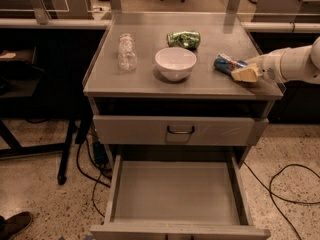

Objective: Pick redbull can from middle drawer and place on counter

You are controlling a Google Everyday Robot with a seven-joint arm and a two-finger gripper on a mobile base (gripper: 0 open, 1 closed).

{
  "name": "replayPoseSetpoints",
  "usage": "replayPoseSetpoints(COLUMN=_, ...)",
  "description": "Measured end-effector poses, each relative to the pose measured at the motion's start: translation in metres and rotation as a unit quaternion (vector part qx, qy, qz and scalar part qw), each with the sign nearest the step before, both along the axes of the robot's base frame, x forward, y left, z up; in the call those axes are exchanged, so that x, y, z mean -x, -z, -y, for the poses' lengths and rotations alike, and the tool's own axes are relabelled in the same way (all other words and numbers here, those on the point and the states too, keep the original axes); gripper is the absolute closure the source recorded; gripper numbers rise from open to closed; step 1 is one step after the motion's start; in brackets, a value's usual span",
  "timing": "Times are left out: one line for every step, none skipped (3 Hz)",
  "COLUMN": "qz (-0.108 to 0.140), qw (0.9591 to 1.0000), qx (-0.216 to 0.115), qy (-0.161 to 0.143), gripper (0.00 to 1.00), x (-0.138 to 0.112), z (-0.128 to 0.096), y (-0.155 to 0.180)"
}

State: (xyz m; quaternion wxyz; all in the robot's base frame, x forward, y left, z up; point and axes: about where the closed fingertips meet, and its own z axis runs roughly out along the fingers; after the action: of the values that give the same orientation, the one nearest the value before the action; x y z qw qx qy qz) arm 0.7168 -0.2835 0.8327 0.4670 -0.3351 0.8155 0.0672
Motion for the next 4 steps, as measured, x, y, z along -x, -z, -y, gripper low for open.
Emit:
replayPoseSetpoints(qz=0.0, qw=1.0, qx=0.0, qy=0.0, gripper=0.58, x=0.0, z=0.0, y=0.0)
replayPoseSetpoints(qz=0.0, qw=1.0, qx=0.0, qy=0.0, gripper=0.34, x=0.0, z=-0.0001, y=0.0)
replayPoseSetpoints(qz=0.0, qw=1.0, qx=0.0, qy=0.0, gripper=0.11, x=0.0, z=-0.0001, y=0.0001)
replayPoseSetpoints(qz=0.0, qw=1.0, qx=0.0, qy=0.0, gripper=0.0, x=0.0, z=-0.0001, y=0.0001)
